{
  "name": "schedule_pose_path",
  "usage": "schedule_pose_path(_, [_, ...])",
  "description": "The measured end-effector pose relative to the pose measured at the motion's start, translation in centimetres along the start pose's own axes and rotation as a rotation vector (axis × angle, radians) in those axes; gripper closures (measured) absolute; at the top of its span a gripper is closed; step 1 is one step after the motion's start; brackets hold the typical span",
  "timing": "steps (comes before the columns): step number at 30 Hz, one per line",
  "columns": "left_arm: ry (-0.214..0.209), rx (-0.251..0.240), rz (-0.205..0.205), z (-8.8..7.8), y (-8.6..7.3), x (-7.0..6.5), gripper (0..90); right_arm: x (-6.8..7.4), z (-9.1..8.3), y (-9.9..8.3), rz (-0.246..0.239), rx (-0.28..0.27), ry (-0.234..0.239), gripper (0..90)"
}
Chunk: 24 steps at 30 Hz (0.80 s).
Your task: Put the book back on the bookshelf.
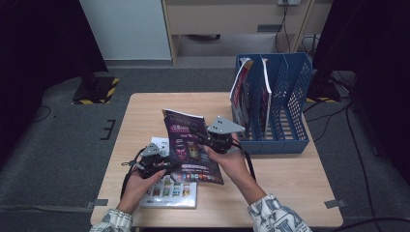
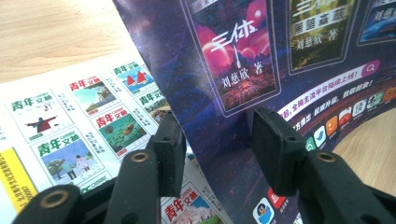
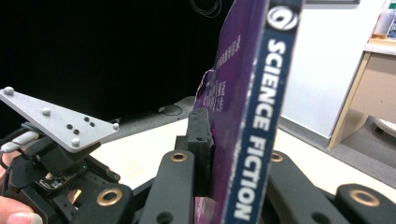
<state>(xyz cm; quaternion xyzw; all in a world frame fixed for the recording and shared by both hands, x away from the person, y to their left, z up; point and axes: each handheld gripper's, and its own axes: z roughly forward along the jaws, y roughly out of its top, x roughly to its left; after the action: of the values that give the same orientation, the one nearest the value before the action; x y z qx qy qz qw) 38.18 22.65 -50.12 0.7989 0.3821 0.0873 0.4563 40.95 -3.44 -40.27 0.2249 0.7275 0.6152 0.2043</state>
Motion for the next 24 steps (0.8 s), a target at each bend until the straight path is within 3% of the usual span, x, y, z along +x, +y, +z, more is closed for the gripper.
schedule_pose_path(3, [0.008, -0.001, 0.007, -0.3, 0.2, -0.1, 62.2, -0.1, 0.0, -0.1, 0.007, 0.007, 0.002, 82.2])
schedule_pose_path(13, [0.008, -0.02, 0.006, -0.9, 0.4, 0.0, 71.7, -0.5, -0.3, 0.0, 0.012, 0.001, -0.005, 83.1])
schedule_pose_path(24, [0.036, -0.047, 0.029, -1.5, 0.7, 0.0, 75.8, -0.8, -0.7, 0.2, 0.014, -0.008, -0.017, 83.6])
